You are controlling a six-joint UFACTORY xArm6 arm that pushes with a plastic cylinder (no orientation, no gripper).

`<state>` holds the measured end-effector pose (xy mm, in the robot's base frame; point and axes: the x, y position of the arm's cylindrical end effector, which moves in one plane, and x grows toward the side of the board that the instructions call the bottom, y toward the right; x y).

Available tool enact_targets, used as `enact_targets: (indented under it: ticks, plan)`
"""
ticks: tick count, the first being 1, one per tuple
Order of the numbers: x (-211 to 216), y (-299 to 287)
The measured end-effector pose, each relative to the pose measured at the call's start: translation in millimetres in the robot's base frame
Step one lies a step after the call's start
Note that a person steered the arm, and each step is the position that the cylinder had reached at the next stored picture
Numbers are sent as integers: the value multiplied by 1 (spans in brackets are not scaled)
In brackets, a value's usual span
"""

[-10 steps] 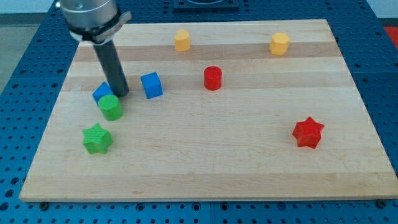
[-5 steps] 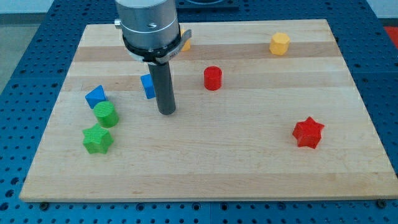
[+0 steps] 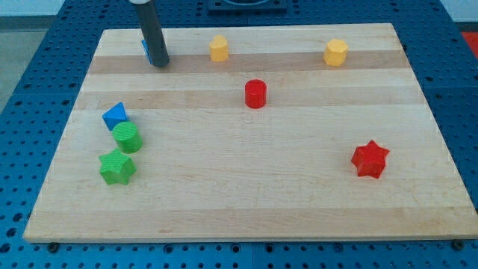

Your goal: Push the blue cube to the top left

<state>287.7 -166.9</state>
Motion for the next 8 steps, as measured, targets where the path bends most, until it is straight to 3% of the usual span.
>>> enact_targets:
  ticks: [3,4,8]
  plan:
    - [-1,37]
    - [-31,26]
    - [-19,-27]
